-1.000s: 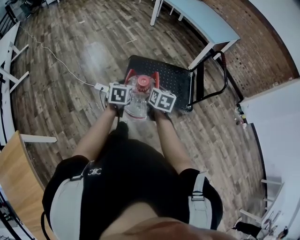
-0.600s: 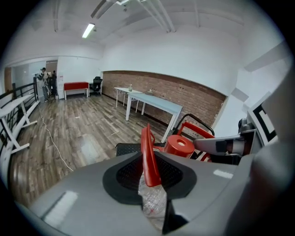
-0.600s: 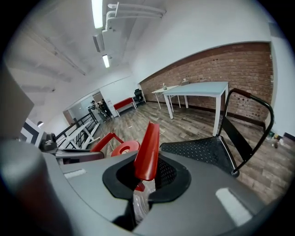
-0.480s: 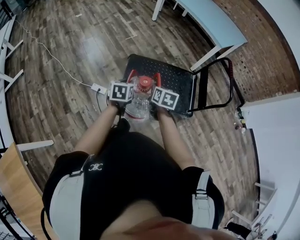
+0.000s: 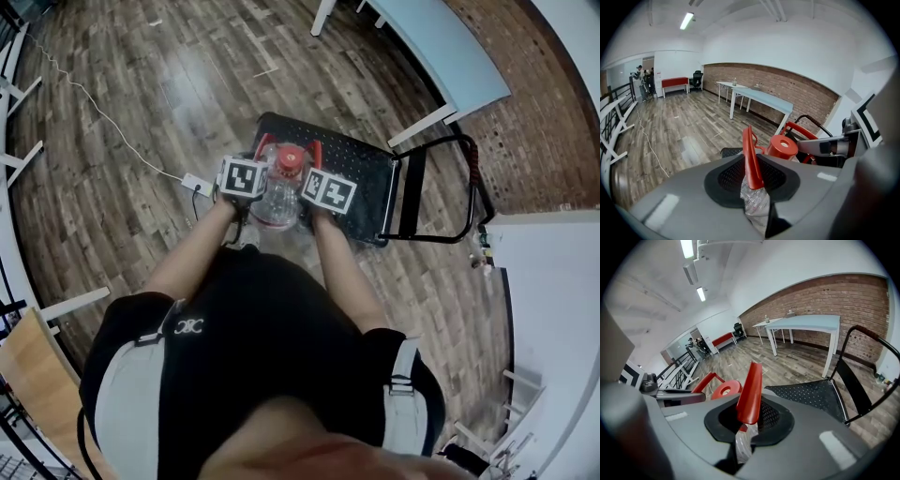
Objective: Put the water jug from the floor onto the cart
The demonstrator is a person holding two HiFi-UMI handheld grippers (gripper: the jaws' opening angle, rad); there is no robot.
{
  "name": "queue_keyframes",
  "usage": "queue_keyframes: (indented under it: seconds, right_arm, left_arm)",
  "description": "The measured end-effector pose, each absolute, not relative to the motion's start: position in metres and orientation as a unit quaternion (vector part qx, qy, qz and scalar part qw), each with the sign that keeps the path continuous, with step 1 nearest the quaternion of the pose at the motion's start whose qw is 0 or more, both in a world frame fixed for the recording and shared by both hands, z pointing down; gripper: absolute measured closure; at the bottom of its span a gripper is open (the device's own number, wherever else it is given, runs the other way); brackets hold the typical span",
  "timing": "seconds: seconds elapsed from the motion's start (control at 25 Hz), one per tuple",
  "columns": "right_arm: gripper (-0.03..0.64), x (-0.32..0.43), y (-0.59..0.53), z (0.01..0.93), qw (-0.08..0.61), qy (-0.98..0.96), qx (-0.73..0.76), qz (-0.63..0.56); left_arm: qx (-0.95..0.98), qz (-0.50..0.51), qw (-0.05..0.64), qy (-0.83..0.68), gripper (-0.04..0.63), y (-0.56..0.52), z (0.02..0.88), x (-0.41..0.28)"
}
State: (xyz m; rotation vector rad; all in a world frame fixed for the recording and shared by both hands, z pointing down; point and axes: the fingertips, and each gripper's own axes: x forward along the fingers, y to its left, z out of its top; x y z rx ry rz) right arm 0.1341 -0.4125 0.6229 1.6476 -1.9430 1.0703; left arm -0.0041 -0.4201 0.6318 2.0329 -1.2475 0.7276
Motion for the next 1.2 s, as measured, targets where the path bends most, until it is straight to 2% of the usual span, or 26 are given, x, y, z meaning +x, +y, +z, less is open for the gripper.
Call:
queue_keyframes:
  seconds: [0.68,0.92,1.2]
  right_arm:
    - [0.572,0.137,-0.514,0.7,0.215,-0.708,0.545,0.396]
    - [0.572,0.142,-0.516,0.739,0.268,-0.711,0.534,0.371]
    - [0.571,0.147,-0.514,0.783,0.299,-0.711,0.524,0.362]
  left_arm:
    - [0.764,0.285,0.324,-0.48,0.515,-0.525,0.696,0.004]
    - [0.755,0.302,0.326,-0.482,0.511,-0.522,0.736,0.015]
    - [0.743,0.293,0.355,-0.486,0.505,-0.518,0.777,0.025]
